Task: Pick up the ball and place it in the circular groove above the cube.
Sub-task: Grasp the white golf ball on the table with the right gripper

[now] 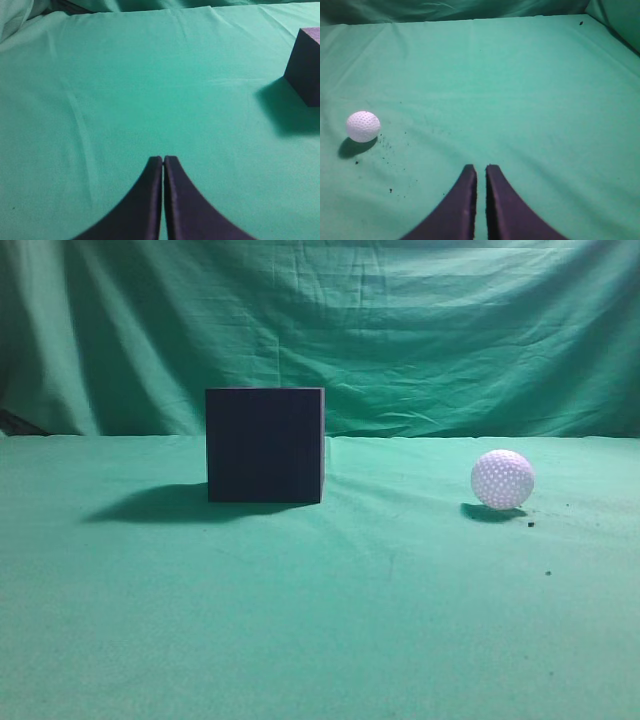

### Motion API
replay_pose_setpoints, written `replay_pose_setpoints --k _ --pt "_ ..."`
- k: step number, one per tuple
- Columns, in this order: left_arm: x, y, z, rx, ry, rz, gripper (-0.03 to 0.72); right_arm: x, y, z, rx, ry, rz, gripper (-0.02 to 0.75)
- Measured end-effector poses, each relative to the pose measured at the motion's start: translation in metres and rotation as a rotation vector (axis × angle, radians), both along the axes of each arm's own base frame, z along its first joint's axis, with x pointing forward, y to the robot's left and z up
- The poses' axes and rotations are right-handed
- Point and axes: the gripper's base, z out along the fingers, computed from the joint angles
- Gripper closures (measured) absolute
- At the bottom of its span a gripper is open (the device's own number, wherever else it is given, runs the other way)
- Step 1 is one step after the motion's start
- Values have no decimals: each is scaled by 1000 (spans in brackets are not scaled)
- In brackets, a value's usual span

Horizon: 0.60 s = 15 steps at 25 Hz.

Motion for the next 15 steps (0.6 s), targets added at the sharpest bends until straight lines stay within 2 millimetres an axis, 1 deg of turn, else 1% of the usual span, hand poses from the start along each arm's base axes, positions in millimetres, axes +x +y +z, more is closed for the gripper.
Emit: replay_pose_setpoints --k 15 --pt "0 0 0 0 0 0 688 0 0 0 0 0 0 689"
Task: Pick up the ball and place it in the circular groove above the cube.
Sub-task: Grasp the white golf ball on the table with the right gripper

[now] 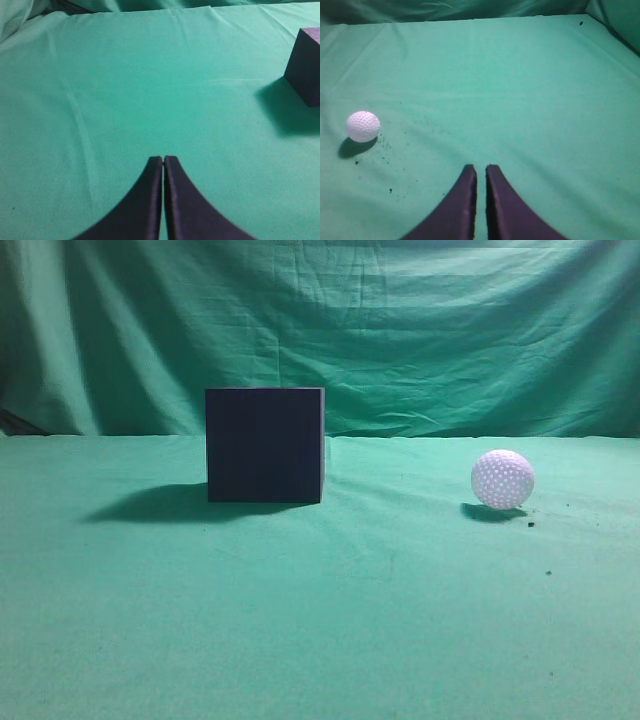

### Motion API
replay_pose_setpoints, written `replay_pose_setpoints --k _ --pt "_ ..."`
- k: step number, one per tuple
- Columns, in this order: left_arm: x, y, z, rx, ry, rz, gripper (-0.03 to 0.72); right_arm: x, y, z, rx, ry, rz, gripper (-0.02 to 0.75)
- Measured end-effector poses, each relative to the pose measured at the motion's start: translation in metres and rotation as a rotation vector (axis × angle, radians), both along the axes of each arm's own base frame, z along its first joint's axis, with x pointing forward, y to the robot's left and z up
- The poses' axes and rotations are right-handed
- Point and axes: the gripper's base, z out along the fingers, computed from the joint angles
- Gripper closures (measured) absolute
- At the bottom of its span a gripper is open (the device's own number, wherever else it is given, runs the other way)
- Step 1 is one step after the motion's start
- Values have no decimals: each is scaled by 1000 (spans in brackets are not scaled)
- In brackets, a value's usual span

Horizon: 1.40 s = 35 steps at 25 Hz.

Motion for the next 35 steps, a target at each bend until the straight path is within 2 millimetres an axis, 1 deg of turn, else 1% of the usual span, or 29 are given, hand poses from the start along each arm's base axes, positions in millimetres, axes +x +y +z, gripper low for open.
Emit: replay_pose_setpoints --k 3,5,7,9,12,14,15,18,20,23,26,29,32,35 --pt "0 0 0 0 0 0 688 0 0 0 0 0 0 689" --pt "0 0 0 0 0 0 688 1 0 2 -3 -29 -3 689" --pt "0 0 0 0 0 0 688 3 1 11 54 -117 -9 689" --pt "0 0 0 0 0 0 688 5 0 24 113 -265 -28 689" --pt "0 0 0 0 0 0 688 5 -3 41 149 -447 -55 689" --pt "0 0 0 0 0 0 688 4 -4 45 154 -461 -56 689" --pt "0 0 0 0 0 0 688 3 -3 49 152 -442 -48 689" --pt "0 0 0 0 0 0 688 4 0 72 145 -346 -23 689" --pt "0 0 0 0 0 0 688 11 3 87 155 -228 -9 689" --pt "0 0 0 0 0 0 688 28 7 103 163 -41 9 689" --pt "0 0 0 0 0 0 688 50 10 107 162 125 15 689" --pt "0 0 0 0 0 0 688 72 13 106 129 271 40 689" --pt "0 0 0 0 0 0 688 93 18 102 -17 421 157 689" --pt "0 0 0 0 0 0 688 114 27 100 -72 557 282 689"
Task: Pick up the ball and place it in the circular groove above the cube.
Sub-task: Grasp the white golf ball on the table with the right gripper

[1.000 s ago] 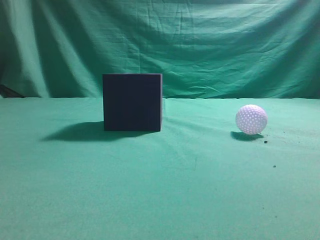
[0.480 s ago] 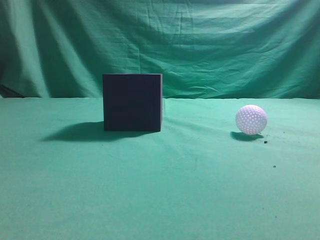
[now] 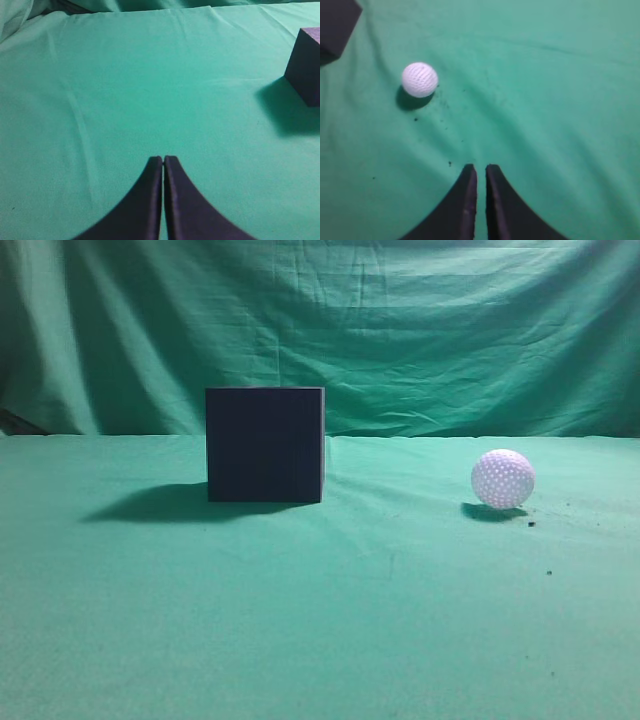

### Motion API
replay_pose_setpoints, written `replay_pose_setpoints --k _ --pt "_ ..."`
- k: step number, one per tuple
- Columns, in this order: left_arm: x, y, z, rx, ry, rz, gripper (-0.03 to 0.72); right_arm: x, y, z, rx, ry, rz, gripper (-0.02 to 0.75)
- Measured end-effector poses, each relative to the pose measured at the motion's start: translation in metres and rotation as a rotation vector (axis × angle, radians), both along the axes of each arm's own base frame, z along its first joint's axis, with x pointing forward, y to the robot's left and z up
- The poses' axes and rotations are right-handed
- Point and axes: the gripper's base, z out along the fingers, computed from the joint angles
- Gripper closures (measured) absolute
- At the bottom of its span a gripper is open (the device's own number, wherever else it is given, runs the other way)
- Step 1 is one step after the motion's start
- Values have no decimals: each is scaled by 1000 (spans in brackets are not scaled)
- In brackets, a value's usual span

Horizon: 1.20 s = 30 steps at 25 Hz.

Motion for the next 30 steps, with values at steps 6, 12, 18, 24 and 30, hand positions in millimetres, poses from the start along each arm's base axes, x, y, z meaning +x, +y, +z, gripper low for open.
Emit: replay_pose_setpoints --k 6,12,18,24,30 --pt "0 0 0 0 0 0 688 32 48 -3 -56 102 255 689" --pt "0 0 0 0 0 0 688 64 87 -21 -137 181 367 603" --pt "0 0 0 0 0 0 688 98 107 -47 -162 262 373 183" --pt "0 0 0 0 0 0 688 122 117 -74 -173 307 349 119" --pt "0 0 0 0 0 0 688 136 121 -93 -200 293 345 173"
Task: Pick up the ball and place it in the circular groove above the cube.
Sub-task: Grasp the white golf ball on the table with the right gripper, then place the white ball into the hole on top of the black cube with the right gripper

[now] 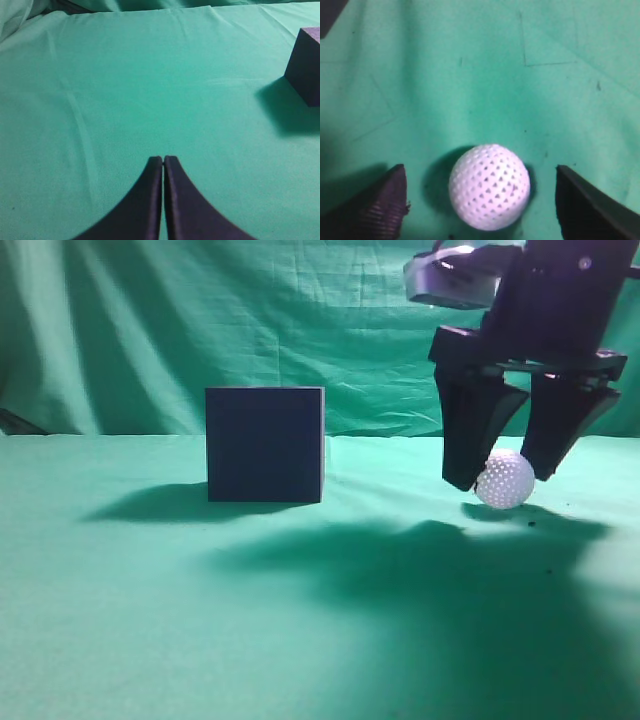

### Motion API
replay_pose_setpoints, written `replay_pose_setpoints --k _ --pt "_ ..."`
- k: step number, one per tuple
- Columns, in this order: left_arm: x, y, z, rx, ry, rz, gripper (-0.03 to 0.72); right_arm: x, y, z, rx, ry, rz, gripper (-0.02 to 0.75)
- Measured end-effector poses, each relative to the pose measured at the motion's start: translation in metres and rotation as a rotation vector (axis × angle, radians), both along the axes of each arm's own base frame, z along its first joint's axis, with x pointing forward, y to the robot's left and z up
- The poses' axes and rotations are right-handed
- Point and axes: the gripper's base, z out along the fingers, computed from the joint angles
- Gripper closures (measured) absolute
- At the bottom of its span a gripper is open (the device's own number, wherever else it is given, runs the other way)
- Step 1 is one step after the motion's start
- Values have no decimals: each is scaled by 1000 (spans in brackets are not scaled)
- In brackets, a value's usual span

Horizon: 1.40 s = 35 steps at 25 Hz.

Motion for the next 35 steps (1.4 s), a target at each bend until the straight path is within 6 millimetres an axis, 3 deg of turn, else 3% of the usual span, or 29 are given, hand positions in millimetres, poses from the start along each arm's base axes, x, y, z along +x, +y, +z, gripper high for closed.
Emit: replay_pose_setpoints --k 4,10,14,17,20,23,26,30,35 --pt "0 0 0 0 0 0 688 3 0 -7 -15 -6 2 173" --pt "0 0 0 0 0 0 688 8 1 -11 -29 -1 -13 434" --pt "0 0 0 0 0 0 688 13 4 0 -29 22 -16 424" --pt "0 0 0 0 0 0 688 22 10 21 -10 32 -23 424" --pt "0 0 0 0 0 0 688 32 24 56 55 -7 -17 424" --pt "0 0 0 0 0 0 688 32 52 94 133 -94 55 424" --pt "0 0 0 0 0 0 688 21 85 117 196 -173 143 424" --pt "0 0 0 0 0 0 688 15 118 107 226 -193 202 424" --pt "0 0 0 0 0 0 688 27 129 75 186 -148 206 424"
